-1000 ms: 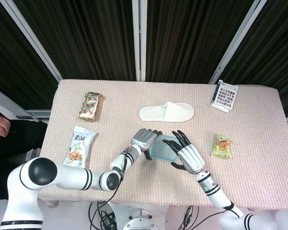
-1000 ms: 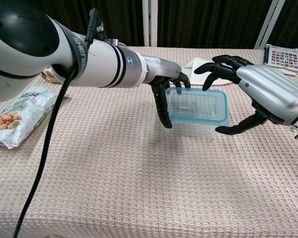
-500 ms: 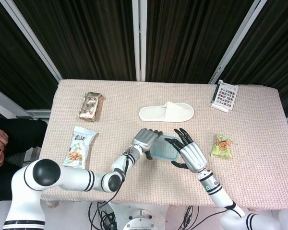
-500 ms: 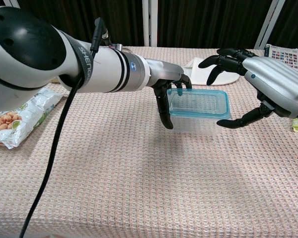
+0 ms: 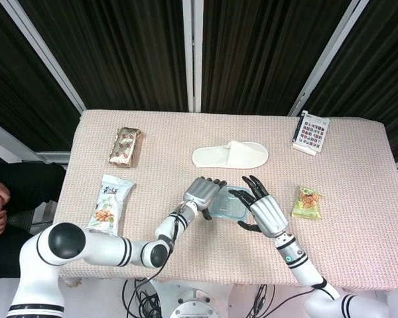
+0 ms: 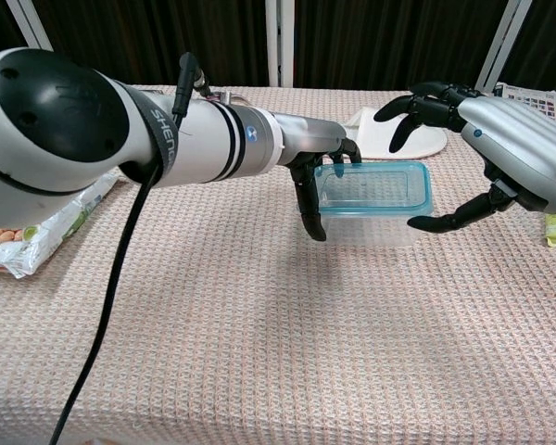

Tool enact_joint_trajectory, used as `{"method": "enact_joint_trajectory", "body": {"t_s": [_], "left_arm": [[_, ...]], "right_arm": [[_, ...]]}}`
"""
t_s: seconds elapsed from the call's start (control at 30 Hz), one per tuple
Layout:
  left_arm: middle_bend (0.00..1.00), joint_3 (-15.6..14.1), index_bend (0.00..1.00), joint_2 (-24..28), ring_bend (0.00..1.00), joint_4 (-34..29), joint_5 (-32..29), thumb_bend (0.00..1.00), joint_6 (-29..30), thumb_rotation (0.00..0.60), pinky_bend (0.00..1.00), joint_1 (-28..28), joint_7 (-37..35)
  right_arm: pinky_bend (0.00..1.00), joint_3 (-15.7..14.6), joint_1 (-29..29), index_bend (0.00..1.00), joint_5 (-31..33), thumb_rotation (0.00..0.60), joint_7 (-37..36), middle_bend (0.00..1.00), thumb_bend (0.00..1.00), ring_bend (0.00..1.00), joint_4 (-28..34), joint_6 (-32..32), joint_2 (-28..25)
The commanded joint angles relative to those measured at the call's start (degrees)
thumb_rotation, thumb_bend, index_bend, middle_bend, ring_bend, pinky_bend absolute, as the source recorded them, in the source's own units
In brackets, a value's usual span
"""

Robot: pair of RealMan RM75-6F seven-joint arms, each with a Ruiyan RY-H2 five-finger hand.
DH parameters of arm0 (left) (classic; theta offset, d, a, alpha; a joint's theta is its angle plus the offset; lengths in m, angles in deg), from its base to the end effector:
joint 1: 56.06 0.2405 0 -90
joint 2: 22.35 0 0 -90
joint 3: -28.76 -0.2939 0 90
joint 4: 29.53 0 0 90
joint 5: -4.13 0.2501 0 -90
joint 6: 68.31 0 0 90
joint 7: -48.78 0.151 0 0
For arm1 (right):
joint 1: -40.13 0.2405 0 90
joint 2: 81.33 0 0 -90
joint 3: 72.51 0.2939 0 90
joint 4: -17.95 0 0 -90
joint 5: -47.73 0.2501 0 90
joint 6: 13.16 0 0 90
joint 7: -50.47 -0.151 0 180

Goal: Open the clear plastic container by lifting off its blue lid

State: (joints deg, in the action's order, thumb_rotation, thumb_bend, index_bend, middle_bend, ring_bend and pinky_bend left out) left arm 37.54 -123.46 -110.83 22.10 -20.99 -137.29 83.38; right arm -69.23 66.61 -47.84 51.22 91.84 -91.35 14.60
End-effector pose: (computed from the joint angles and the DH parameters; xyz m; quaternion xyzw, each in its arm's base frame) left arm 0.0255 0.3893 -0.1638 -0.8216 -0.3977 -0.2715 0.3053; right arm -0.2218 -0.2921 -0.0602 0.6932 -0.3174 0.5241 0.3797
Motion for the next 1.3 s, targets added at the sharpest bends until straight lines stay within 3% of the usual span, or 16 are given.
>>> {"method": "enact_joint_trajectory", "body": {"t_s": [0.03,0.73,1.0,1.17,1.3], "left_arm": [[0.37,0.08,0.33,-0.15,0.23,0.14,0.23,0.00,0.18,0.600,0.24,0.17,0.31],[0.37,1.09,0.33,-0.93,0.23,0.63,1.66,0.00,0.93,0.600,0.24,1.92,2.17],[0.37,1.67,0.33,-0.73,0.23,-0.05,2.17,0.00,1.10,0.600,0.24,2.33,2.59],[0.35,2.26,0.30,0.53,0.23,-1.89,2.31,0.00,0.11,0.600,0.24,2.84,1.88],[0.34,2.45,0.28,1.57,0.23,-3.20,2.51,0.00,-0.35,0.600,0.24,3.07,1.43]], "right_arm": [[0.00,0.03,0.00,0.21,0.02,0.600,0.18,0.33,0.04,0.02,0.42,-0.06,-0.27],[0.01,0.61,-0.18,0.25,0.63,0.600,0.40,0.34,0.06,0.03,2.64,-0.86,-1.39],[0.03,0.77,-0.28,0.28,0.60,0.600,0.69,0.35,0.17,0.04,2.56,-1.34,-1.45],[0.10,0.64,-0.21,0.36,-0.22,0.600,0.73,0.38,0.32,0.09,0.29,-2.23,-0.17],[0.13,0.05,0.13,0.41,-0.47,0.600,0.23,0.39,0.37,0.11,-1.88,-1.50,1.12]]}}
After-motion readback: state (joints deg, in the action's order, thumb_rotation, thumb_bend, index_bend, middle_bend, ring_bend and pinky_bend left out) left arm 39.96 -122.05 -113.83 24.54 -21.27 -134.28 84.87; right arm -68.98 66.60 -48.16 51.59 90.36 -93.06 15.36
